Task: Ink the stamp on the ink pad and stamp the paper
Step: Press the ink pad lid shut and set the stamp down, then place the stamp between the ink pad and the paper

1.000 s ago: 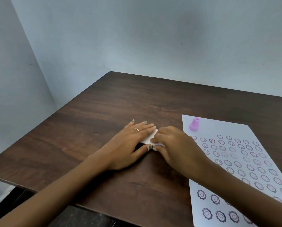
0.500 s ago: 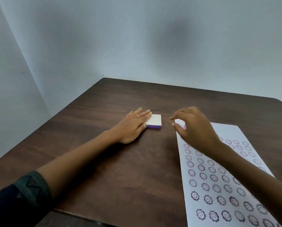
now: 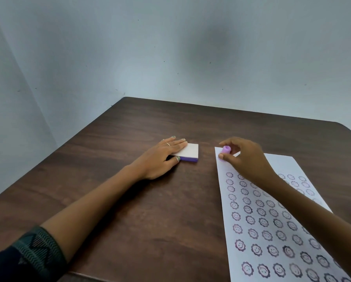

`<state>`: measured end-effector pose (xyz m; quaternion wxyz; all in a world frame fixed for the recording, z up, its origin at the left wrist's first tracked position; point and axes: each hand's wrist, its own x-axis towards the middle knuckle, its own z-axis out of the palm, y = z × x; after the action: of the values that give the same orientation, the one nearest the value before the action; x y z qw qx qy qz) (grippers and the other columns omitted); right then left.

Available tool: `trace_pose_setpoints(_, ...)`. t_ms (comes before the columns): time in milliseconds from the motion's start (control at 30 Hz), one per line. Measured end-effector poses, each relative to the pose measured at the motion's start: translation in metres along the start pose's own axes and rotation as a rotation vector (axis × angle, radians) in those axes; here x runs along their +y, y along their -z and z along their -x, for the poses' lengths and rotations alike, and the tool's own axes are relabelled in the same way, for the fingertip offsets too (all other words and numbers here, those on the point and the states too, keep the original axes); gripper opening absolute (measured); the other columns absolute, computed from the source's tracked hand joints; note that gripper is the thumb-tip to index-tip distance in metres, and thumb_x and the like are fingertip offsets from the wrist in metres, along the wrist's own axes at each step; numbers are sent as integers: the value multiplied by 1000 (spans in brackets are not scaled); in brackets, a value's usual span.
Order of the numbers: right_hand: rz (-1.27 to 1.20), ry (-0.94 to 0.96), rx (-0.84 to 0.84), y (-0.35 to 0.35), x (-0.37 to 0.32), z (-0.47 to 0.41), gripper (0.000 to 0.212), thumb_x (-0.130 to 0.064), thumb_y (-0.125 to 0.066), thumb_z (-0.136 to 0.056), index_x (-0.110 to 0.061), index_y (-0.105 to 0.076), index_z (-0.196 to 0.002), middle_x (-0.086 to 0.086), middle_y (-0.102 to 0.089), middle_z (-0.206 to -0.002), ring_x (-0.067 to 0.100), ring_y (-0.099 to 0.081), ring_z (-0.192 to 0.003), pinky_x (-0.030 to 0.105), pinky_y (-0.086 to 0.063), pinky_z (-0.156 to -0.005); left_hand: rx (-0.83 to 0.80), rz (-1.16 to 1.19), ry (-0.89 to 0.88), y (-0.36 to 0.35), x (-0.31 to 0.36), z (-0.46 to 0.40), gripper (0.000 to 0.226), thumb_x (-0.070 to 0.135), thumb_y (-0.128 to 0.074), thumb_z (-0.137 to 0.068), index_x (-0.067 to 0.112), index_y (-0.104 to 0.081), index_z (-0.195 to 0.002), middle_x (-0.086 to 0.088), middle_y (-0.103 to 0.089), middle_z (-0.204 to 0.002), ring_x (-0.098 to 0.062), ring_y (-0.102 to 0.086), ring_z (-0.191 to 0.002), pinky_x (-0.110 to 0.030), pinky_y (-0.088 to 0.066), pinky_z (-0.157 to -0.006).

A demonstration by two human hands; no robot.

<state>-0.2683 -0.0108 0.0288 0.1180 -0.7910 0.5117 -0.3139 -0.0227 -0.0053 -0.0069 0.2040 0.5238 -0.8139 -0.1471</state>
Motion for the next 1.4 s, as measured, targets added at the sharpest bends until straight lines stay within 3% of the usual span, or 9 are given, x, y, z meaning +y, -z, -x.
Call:
trace_pose_setpoints(167,-66,18,-13,-14,-18,-19,24,-16,-68,-81,-8,-66,-103,9,-70,-101,14,-59,-82,12,-38,-64,5,2,1,-1,0,0,53,24,-43,-97,25,-25,-148,10,-24,-156,-9,-8,-146,-29,-12,-117)
trace_pose_setpoints(367,-32,-16,-46,-33,-22,-28,27,-15,-65,-82,-8,-64,-108,11,-68,-110,14,-56,-87,20,-37,-74,13,-27,-3,-1,2,0,54,30,-42,-97,26,-24,-148,8,-24,-157,-9,-8,-145,-25,-7,-115)
trace_pose_setpoints(567,-29,-49,-59,-21,-13,-22,49,-32,-61,-85,-14,-47,-129,10,-55,-131,24,-52,-116,34,-42,-94,75,-116,-49,-2,4,1,61,40,-46,-94,21,-24,-148,5,-22,-157,-10,-11,-146,-27,2,-117)
trace_pose_setpoints(733,157,-72,-180,-6,11,3,52,-44,-45,-90,-21,-38,-135,4,-39,-147,24,-35,-134,43,-30,-109,108,-155,-73,-6,11,5,64,44,-44,-94,20,-23,-149,4,-22,-157,-10,-13,-146,-29,4,-118)
trace_pose_setpoints(833,363,-105,-324,-12,23,22,67,-62,-22,-86,-26,-17,-143,1,-15,-156,25,-13,-143,45,-14,-115,80,-197,-55,-11,15,5,65,50,-39,-94,21,-21,-149,3,-20,-158,-12,-12,-146,-32,3,-118)
trace_pose_setpoints(933,464,-109,-351,-18,31,25,82,-70,-2,-73,-30,-3,-144,-1,-1,-158,23,0,-144,45,-2,-116,48,-205,-25,-14,15,5,66,53,-36,-93,23,-19,-149,4,-17,-159,-12,-8,-147,-32,3,-118)
trace_pose_setpoints(1400,496,-112,-345,-27,43,-4,87,-72,1,-71,-26,-1,-145,1,0,-158,25,1,-144,49,-2,-117,-2,-130,-6,-9,11,4,72,59,-42,-89,27,-18,-149,7,-15,-159,-10,-4,-147,-32,5,-117)
